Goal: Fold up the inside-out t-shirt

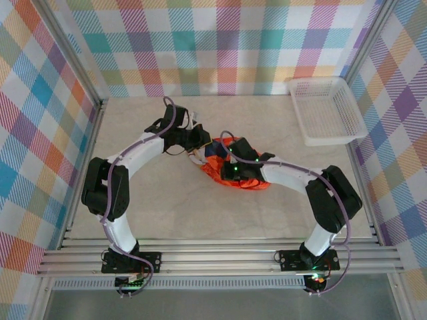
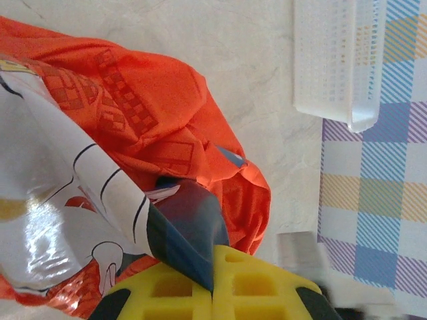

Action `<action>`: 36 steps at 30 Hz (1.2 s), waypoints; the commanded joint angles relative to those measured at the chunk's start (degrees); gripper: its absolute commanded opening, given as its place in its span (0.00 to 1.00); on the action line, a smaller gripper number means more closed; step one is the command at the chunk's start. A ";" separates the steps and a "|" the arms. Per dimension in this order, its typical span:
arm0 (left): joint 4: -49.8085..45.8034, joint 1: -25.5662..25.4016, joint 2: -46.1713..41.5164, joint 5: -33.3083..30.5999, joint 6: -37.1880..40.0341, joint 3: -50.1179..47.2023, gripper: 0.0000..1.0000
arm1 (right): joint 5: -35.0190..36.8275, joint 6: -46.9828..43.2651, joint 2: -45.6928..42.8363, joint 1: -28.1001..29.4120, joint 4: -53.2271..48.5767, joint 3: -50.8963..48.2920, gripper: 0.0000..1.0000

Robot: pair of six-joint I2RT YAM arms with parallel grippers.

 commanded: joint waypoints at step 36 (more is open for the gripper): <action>-5.64 -5.37 22.18 -4.61 4.19 9.18 0.54 | 2.43 -7.23 -19.96 -32.11 -20.89 6.05 0.00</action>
